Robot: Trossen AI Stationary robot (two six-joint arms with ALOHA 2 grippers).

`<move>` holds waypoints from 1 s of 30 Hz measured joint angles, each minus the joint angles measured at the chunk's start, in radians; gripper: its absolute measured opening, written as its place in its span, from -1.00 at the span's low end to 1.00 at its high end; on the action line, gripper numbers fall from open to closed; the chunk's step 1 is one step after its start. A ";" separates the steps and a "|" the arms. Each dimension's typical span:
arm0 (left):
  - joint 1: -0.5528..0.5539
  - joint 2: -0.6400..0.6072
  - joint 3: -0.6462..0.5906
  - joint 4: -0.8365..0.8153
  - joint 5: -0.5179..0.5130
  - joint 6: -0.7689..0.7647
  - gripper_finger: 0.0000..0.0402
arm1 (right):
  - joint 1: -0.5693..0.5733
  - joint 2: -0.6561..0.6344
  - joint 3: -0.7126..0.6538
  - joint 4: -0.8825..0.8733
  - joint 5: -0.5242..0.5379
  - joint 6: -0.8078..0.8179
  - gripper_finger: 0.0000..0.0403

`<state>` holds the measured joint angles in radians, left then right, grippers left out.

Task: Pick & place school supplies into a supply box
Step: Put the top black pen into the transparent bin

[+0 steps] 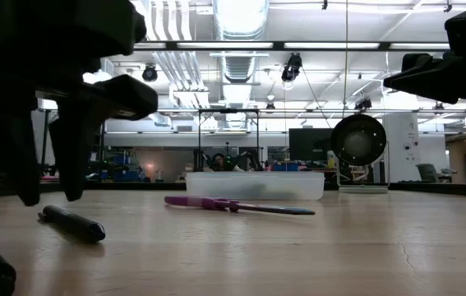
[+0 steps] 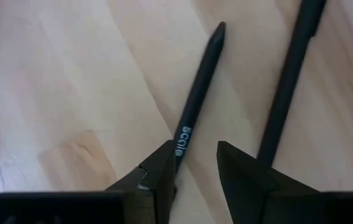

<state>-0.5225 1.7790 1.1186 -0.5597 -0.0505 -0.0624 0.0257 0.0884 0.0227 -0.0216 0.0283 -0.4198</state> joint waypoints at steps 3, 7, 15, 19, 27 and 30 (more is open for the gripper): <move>0.018 0.000 -0.009 0.019 0.000 0.000 -0.49 | 0.000 0.000 0.000 0.000 0.000 0.000 -0.66; 0.036 0.000 -0.031 0.044 0.005 -0.001 -0.49 | 0.000 0.000 0.000 0.000 0.000 0.000 -0.66; 0.054 -0.001 -0.091 0.101 0.091 -0.006 -0.49 | 0.000 0.000 0.000 0.000 0.000 0.000 -0.66; 0.073 -0.001 -0.094 0.107 0.101 -0.006 -0.51 | 0.000 0.000 0.000 0.000 0.000 0.000 -0.66; 0.080 -0.001 -0.093 0.101 0.095 0.000 -0.85 | 0.000 0.000 0.000 0.000 0.000 0.000 -0.66; 0.085 -0.001 -0.092 0.099 0.103 0.000 -0.94 | 0.000 0.000 0.000 0.000 0.000 0.000 -0.66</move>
<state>-0.4377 1.7779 1.0264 -0.4603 0.0525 -0.0627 0.0257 0.0883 0.0227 -0.0216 0.0284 -0.4202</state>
